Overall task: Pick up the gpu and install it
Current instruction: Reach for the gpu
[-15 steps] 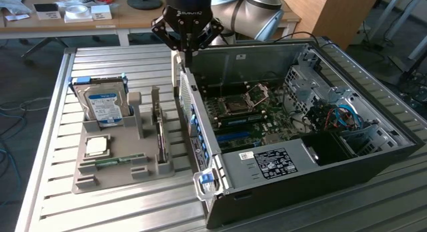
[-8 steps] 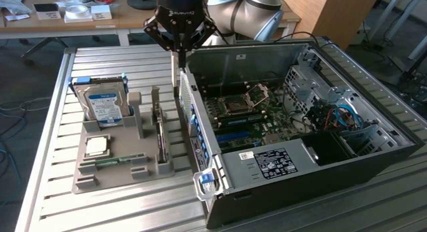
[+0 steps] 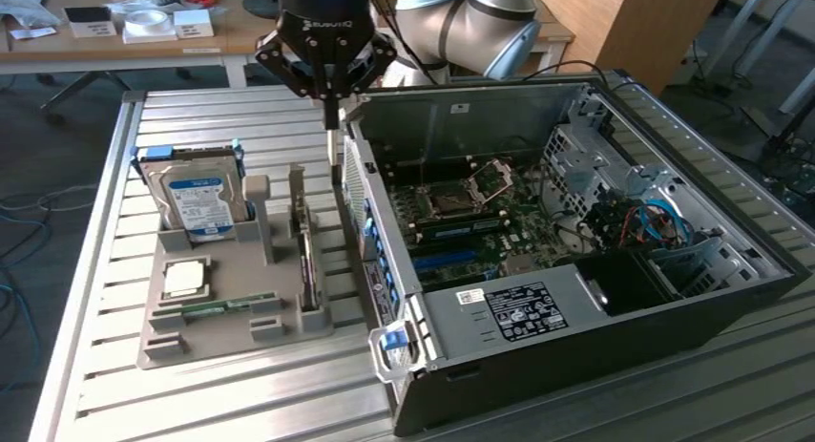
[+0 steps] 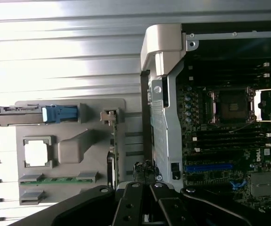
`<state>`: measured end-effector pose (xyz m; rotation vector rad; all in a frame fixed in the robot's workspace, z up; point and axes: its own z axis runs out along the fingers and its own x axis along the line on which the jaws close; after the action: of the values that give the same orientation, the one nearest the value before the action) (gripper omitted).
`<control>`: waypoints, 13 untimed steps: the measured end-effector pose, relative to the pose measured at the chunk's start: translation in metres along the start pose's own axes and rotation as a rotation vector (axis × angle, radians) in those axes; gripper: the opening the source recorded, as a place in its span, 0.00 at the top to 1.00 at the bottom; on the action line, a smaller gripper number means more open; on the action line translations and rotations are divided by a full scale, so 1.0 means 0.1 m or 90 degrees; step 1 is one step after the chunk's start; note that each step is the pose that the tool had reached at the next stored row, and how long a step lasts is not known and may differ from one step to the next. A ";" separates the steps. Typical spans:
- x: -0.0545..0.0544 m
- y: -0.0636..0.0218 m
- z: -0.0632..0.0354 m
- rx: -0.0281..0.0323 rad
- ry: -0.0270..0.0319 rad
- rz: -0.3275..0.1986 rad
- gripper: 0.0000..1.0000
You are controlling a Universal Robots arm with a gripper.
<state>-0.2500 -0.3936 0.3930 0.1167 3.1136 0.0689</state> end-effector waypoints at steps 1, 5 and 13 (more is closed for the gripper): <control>0.02 0.000 0.000 0.0000 0.0000 0.000 0.89; 0.10 0.000 -0.002 0.0001 0.0000 0.000 0.89; 0.27 0.002 -0.005 0.0000 0.0000 0.000 0.89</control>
<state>-0.2769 -0.3914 0.3929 0.1165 3.1137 0.0689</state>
